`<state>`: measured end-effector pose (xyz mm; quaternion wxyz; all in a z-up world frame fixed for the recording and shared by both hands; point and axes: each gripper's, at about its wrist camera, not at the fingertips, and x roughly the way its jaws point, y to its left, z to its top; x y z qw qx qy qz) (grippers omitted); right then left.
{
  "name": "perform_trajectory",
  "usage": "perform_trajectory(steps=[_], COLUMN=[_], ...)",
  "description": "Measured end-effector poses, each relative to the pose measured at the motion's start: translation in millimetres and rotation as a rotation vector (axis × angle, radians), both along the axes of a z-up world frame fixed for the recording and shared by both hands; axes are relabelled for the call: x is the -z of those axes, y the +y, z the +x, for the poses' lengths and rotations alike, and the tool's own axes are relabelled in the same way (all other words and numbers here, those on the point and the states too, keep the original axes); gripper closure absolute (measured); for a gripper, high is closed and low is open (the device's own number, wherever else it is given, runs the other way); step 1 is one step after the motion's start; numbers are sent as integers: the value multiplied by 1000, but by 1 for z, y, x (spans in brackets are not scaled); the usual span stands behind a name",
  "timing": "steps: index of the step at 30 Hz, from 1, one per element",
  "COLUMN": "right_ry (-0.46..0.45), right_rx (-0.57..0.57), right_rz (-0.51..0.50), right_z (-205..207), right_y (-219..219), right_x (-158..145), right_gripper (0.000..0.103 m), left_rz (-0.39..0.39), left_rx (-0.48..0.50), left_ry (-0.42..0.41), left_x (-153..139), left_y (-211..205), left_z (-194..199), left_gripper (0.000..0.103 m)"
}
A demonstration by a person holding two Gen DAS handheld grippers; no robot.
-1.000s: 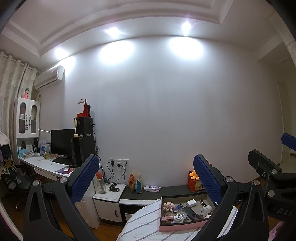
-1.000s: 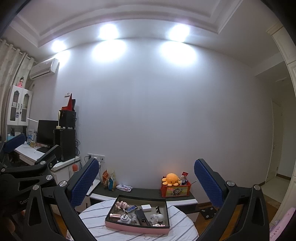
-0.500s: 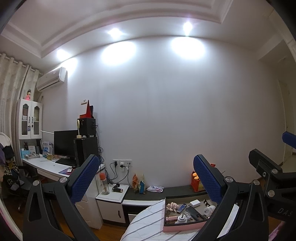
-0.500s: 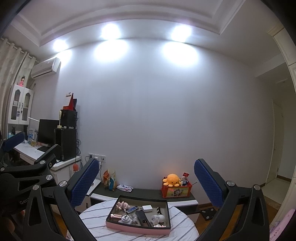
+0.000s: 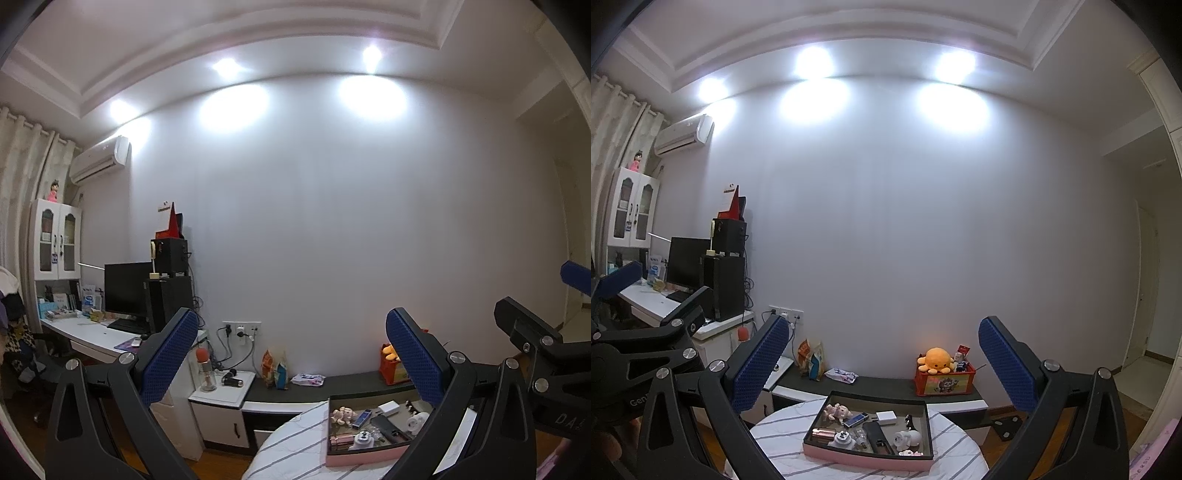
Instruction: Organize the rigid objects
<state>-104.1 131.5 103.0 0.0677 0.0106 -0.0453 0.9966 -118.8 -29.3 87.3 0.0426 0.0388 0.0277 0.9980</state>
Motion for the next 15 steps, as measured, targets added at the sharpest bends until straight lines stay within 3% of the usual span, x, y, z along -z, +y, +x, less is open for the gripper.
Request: perform_trajectory(steps=[15], right_ry=[-11], right_rx=[13], right_rz=[6], right_z=[0], right_y=[-2], right_x=[0], right_gripper=[0], left_rz=[-14], left_rx=[-12], left_ry=[-3], left_x=[1], left_y=[3], left_z=[3], left_gripper=[0])
